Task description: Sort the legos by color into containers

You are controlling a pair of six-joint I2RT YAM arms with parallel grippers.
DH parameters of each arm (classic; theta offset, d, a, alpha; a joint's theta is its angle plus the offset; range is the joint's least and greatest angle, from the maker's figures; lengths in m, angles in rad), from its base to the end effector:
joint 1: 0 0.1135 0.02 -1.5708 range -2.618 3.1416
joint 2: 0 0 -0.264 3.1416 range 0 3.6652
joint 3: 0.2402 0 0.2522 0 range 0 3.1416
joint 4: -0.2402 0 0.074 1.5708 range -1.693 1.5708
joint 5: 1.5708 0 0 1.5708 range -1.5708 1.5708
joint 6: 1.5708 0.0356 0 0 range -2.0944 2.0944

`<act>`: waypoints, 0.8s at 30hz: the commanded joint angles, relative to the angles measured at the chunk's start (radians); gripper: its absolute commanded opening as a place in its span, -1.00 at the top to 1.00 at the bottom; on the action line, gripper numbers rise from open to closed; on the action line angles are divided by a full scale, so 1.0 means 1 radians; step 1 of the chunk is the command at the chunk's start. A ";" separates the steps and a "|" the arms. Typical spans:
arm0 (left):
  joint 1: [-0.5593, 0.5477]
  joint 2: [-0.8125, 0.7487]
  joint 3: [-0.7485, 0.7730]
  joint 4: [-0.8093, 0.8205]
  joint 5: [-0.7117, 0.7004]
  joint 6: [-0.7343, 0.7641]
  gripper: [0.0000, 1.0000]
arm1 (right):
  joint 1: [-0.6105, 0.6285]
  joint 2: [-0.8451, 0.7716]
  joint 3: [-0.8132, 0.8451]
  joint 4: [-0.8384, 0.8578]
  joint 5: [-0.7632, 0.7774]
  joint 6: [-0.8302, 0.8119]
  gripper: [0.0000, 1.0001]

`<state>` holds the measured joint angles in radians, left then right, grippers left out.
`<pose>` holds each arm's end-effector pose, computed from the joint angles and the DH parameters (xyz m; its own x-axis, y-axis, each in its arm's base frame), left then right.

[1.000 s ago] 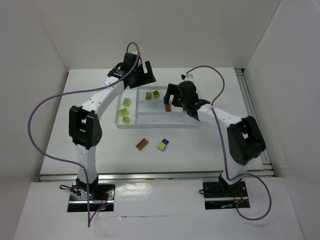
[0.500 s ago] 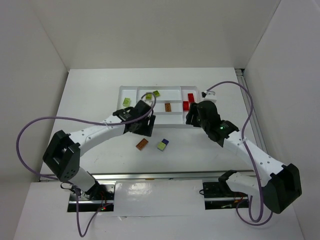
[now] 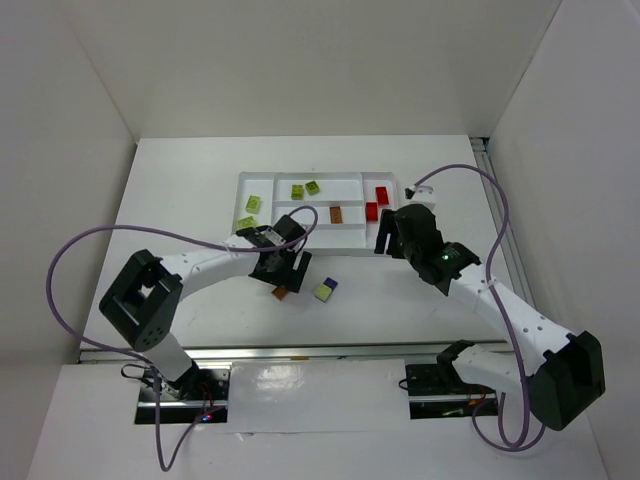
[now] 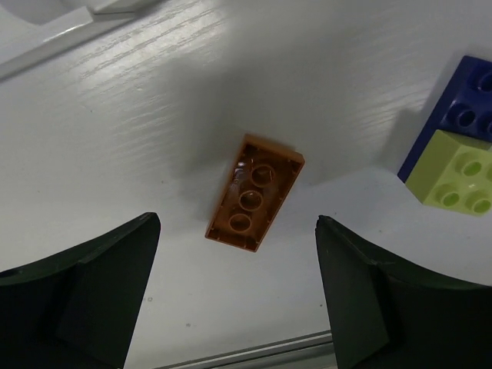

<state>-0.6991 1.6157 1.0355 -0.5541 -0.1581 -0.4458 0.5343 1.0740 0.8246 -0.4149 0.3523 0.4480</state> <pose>0.2453 -0.1989 0.1942 -0.8779 0.1818 -0.4430 0.2284 0.9721 -0.0536 0.2050 0.1070 0.2770 -0.5840 0.1269 -0.8018 0.0098 0.9887 0.1493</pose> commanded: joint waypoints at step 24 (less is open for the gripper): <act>0.088 0.013 0.386 -0.208 0.092 0.055 1.00 | 0.007 -0.037 -0.001 -0.001 0.033 0.017 -0.52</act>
<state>-0.6518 1.6386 1.3136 -0.7162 -0.0982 -0.4168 0.5343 1.0355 0.8162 -0.4248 0.3630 0.4553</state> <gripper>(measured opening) 0.442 0.761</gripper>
